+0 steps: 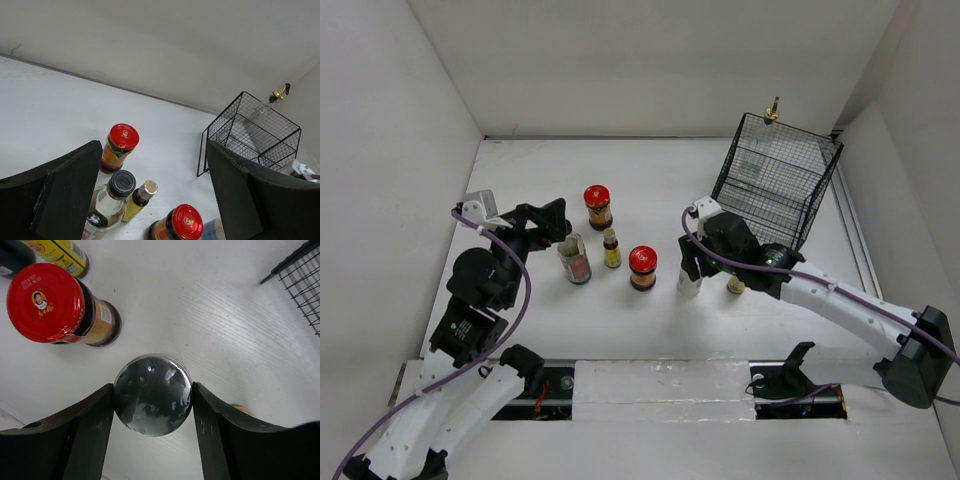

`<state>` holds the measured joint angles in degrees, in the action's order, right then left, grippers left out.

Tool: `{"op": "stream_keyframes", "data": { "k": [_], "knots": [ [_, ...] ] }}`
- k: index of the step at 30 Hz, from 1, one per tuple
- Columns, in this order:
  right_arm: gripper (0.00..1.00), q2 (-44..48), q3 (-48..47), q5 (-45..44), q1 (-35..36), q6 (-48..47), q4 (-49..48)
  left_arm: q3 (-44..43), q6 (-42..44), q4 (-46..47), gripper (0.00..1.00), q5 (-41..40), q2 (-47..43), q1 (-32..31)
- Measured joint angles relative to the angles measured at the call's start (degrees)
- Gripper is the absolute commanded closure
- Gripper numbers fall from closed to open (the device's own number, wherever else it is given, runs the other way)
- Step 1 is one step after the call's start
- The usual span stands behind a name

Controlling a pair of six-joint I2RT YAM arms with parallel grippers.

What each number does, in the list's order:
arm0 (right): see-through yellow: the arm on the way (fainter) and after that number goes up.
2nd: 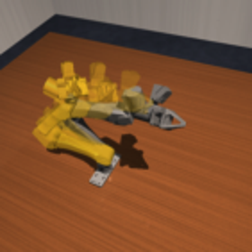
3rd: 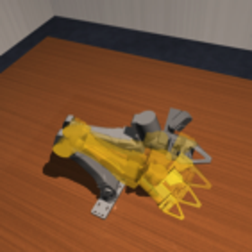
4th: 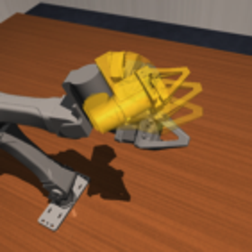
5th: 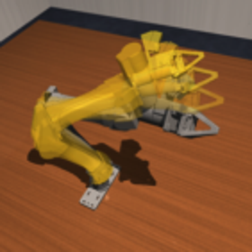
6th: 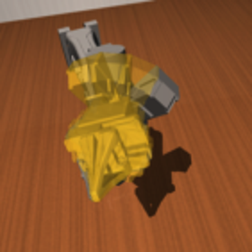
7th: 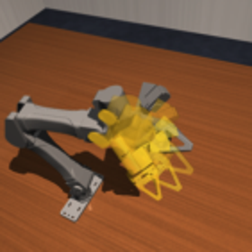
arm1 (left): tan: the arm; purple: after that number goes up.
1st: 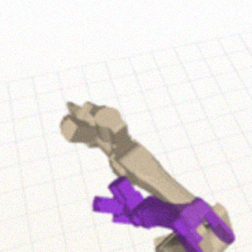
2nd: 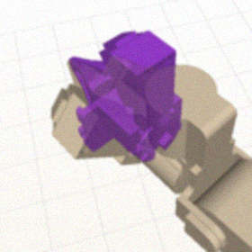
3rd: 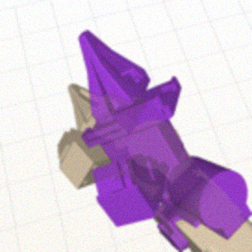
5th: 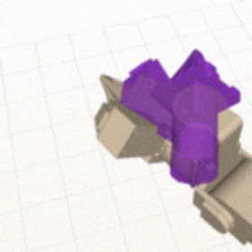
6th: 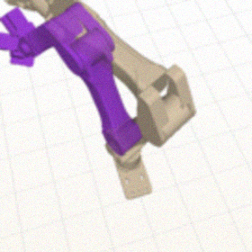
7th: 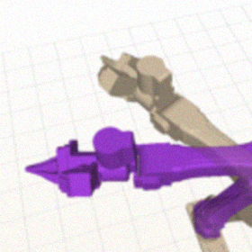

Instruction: Organize the condiment bottles

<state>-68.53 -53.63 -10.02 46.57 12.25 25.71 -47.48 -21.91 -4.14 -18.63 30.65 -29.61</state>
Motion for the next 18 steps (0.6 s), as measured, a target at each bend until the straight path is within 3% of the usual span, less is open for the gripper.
{"op": "stream_keyframes", "data": {
  "k": [6,9,18],
  "knots": [
    [0.51,6.45,-5.99,-3.06,-0.63,-2.78,0.15,0.00,0.00,0.04,0.19,0.42,-0.50,0.00],
    [0.51,9.09,-11.21,-3.76,-4.17,-4.28,-2.86,0.00,0.00,0.04,0.19,0.70,-0.55,0.00],
    [0.50,3.69,-25.79,-3.52,-29.49,-7.67,-8.26,0.00,0.00,0.07,0.19,0.94,-1.73,0.00]
  ]
}}
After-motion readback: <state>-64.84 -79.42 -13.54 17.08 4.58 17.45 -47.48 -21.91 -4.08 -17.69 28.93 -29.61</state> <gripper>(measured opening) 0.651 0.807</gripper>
